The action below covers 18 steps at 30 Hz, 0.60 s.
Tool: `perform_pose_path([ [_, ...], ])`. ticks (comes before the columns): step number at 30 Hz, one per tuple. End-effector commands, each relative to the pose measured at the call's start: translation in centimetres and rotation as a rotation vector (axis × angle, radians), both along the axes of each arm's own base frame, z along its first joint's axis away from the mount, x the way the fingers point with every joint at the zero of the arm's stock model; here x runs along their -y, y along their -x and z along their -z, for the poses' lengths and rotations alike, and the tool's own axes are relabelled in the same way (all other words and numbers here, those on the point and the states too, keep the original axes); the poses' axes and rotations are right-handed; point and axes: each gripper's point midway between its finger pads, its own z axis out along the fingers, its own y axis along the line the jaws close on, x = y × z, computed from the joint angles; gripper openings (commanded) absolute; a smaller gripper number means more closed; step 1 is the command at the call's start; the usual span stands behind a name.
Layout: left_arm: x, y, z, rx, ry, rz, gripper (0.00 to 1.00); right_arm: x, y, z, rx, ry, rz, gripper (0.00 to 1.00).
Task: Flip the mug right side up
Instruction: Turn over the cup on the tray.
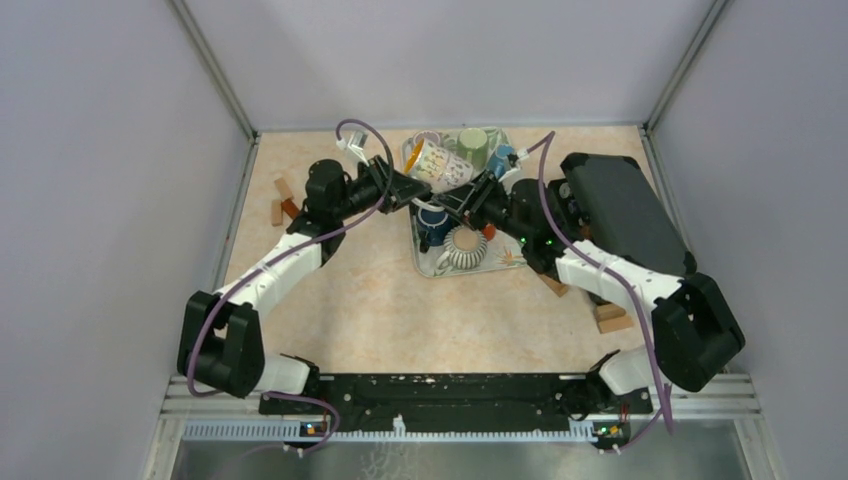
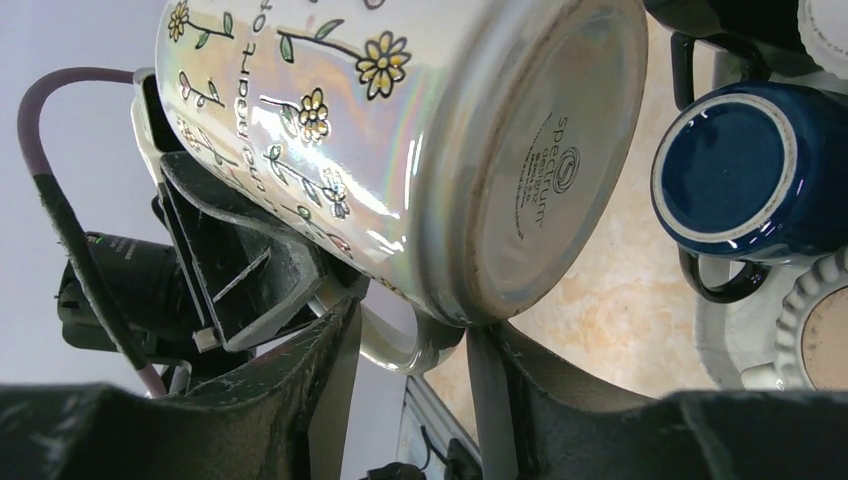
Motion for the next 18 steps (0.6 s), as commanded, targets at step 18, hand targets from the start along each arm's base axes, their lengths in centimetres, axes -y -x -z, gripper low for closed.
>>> perform_pose_path([
  [18, -4.4, -1.8, -10.3, 0.357, -0.074, -0.250, 0.00, 0.1, -0.7, -1.7, 0.056, 0.089, 0.012, 0.73],
])
